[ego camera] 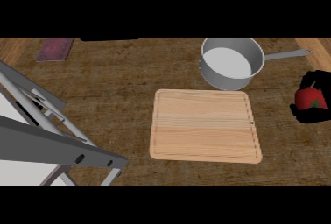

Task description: Pick the tomato from the cutting board and place it in the pot

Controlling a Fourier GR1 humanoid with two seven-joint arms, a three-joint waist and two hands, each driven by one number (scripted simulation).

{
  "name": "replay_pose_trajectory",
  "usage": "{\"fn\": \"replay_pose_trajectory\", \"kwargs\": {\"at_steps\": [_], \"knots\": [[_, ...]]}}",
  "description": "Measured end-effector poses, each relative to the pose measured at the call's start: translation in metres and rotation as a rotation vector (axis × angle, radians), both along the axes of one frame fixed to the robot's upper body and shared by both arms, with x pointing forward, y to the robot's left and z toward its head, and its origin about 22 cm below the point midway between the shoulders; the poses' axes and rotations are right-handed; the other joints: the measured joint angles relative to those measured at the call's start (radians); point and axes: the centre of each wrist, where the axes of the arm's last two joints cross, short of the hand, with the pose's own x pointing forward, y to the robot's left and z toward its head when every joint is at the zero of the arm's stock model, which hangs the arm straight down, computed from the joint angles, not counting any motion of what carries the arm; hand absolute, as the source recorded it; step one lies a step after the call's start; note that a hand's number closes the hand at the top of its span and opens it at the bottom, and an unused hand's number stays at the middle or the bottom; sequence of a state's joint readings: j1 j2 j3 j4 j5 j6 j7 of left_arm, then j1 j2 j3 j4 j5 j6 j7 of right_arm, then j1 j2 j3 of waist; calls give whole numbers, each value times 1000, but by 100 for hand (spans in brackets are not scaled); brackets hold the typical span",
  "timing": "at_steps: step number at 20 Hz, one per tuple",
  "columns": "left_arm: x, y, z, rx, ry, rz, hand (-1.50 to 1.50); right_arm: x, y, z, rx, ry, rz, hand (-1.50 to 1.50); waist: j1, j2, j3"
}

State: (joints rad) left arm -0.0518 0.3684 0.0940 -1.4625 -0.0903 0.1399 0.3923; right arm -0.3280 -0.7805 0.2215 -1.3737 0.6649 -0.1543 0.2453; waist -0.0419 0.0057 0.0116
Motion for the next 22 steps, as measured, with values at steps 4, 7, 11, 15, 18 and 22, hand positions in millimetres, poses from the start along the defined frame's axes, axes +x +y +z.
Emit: {"fn": "replay_pose_trajectory", "kwargs": {"at_steps": [4,7,11,15,18,22], "knots": [[-1,0,0,2,-4,-1,0,6,-34,48,125,-182,120,150,1,-3,2],[-2,0,-1,6,-6,-7,0,4,-67,80,205,-296,203,150,8,-3,0],[2,-7,0,5,-11,-27,0,-7,-119,119,270,-386,306,150,27,1,-3],[8,-10,5,8,-15,-59,0,-13,-159,145,307,-381,375,150,58,5,-7],[12,-12,6,7,-18,-70,0,-8,-169,163,324,-337,407,150,72,5,-9],[14,-16,3,15,-22,-78,0,15,-154,176,342,-271,423,150,79,4,-11]]}}
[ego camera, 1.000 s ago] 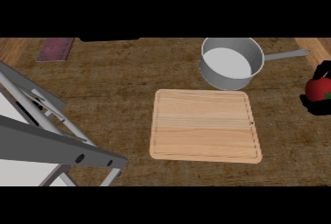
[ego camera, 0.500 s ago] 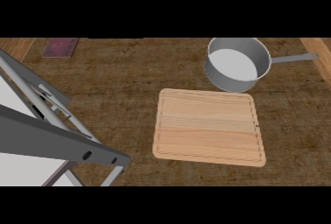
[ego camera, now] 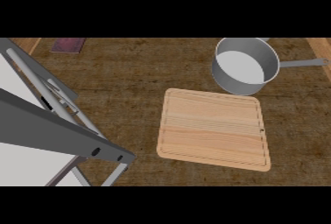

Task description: Pick the tomato from the cutting board and place it in the pot

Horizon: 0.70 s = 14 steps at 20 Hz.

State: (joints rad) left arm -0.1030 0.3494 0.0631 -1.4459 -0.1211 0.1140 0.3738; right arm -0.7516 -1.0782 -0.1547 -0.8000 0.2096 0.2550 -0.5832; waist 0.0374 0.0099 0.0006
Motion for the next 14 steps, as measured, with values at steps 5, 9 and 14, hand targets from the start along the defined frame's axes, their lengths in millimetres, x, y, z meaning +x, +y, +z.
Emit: {"fn": "replay_pose_trajectory", "kwargs": {"at_steps": [5,9,14], "knots": [[3,-5,3,0,-2,-7,0,34,28,2,2,85,14,150,3,0,-1],[4,0,4,-5,-1,-1,0,58,54,-11,-23,150,43,150,1,-1,-1],[6,-4,0,-5,7,-2,0,85,85,-42,-52,257,72,150,-1,0,-1]]}}
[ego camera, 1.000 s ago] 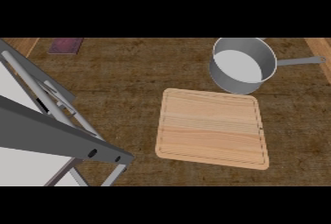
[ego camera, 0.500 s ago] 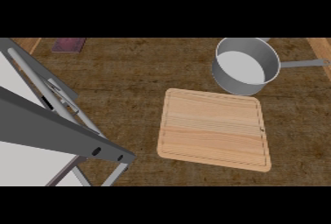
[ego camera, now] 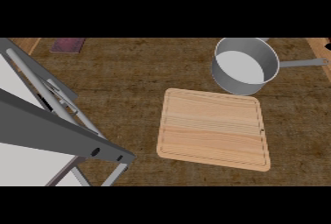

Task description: Pick the tomato from the cutting board and place it in the pot

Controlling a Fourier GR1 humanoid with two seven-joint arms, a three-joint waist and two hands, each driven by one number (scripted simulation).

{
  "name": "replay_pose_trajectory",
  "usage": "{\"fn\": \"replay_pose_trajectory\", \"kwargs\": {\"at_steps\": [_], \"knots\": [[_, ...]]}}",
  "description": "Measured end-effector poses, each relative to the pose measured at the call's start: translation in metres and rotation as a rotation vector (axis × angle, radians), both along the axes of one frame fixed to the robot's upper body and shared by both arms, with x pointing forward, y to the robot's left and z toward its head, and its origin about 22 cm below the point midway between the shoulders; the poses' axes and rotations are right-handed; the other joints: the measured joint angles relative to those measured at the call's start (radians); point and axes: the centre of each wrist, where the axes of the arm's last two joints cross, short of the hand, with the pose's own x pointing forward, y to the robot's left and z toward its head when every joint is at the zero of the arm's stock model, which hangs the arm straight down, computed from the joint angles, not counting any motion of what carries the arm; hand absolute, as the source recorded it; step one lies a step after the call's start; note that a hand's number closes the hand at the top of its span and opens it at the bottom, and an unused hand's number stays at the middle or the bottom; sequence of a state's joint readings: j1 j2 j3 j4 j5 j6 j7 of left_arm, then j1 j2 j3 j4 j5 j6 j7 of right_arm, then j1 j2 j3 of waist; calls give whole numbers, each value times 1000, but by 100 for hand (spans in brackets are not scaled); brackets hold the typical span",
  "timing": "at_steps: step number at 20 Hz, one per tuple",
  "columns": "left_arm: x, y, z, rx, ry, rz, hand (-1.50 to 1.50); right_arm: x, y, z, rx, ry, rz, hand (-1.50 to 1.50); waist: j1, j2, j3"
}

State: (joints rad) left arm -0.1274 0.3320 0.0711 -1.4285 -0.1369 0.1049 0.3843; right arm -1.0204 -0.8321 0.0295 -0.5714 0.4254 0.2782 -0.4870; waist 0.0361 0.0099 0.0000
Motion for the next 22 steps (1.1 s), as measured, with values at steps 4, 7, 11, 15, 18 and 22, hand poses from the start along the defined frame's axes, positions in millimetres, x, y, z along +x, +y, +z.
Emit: {"fn": "replay_pose_trajectory", "kwargs": {"at_steps": [4,7,11,15,18,22], "knots": [[-3,3,-1,5,-9,-1,0,12,11,-29,37,123,-10,-150,4,2,1],[-4,3,5,7,-6,-5,0,21,24,-45,76,177,3,-150,5,2,1],[-3,5,3,0,-10,0,0,25,30,-62,229,201,28,-150,2,3,1],[1,3,5,-1,-1,-2,0,27,30,-67,430,161,13,-150,-1,4,2],[2,3,6,7,-10,-2,0,23,16,-64,569,114,-30,-150,2,6,2],[1,0,1,3,-13,-5,0,9,-16,-52,688,47,-104,-150,9,11,3]]}}
